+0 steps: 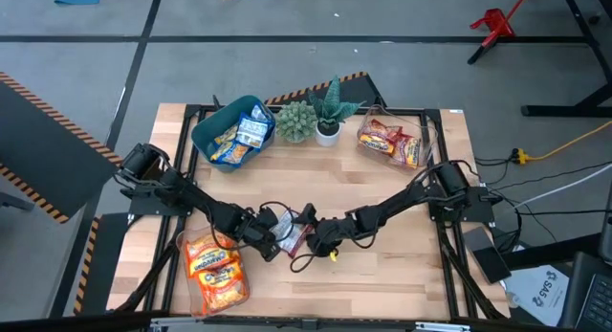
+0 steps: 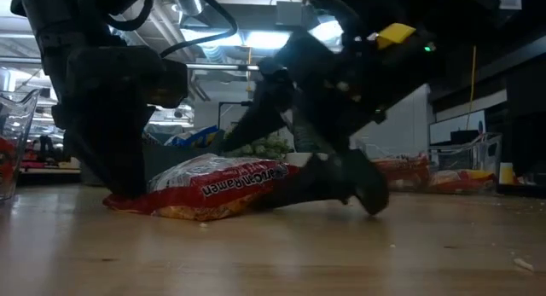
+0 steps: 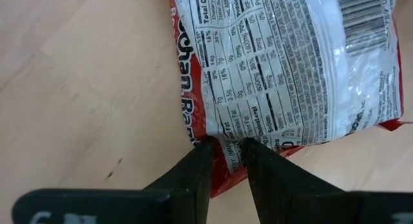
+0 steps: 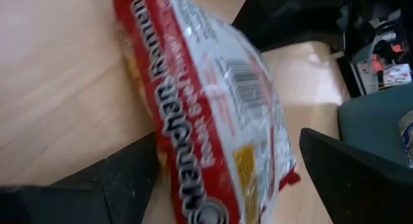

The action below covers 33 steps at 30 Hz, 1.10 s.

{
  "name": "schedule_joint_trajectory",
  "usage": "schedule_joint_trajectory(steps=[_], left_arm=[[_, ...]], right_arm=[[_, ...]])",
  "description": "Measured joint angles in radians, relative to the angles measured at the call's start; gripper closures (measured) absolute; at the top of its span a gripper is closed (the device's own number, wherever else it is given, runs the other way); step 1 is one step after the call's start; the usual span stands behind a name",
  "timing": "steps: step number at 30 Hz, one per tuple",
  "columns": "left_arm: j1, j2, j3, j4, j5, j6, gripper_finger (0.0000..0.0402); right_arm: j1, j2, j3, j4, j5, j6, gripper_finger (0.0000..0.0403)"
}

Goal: Sort Maruchan noodles
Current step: Put the red noodle pack into the top transparent bin

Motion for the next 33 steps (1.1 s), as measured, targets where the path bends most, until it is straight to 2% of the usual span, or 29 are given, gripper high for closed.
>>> schedule_joint_trajectory(steps=[4,9,13,17,21,23,26,30,33], left_arm=[[0.001,0.0,-0.001,0.01,0.01,0.011,0.0312],[0.001,0.001,-0.002,0.086,0.013,0.052,0.0312],[0.001,-0.01,-0.005,0.133,0.026,0.07,0.0312],[0.001,-0.045,-0.006,0.133,0.027,0.054,0.0312],[0.001,-0.113,-0.006,0.123,0.015,0.05,0.0312],[0.002,-0.161,-0.006,0.119,0.004,0.049,0.0312],[0.0,-0.256,-0.001,0.121,-0.05,0.051,0.0312],[-0.014,-0.387,-0.001,0.112,-0.17,0.059,0.0312],[-0.046,-0.467,-0.001,0.115,-0.284,0.081,0.0312]], right_arm=[[-0.005,0.036,0.049,0.002,-0.001,0.003,0.0058],[-0.005,0.046,0.069,-0.017,0.009,0.012,0.0104],[-0.003,0.046,0.069,-0.04,0.067,0.082,0.0167],[-0.004,0.044,0.068,-0.066,0.08,0.163,0.0245],[0.02,0.029,0.066,-0.097,0.18,0.199,0.031],[0.035,0.014,0.064,-0.117,0.22,0.21,0.0314],[0.046,-0.016,0.061,-0.146,0.228,0.236,0.0314],[0.048,-0.087,0.065,-0.25,0.277,0.315,0.0314],[0.048,-0.132,0.06,-0.392,0.376,0.385,0.031]])
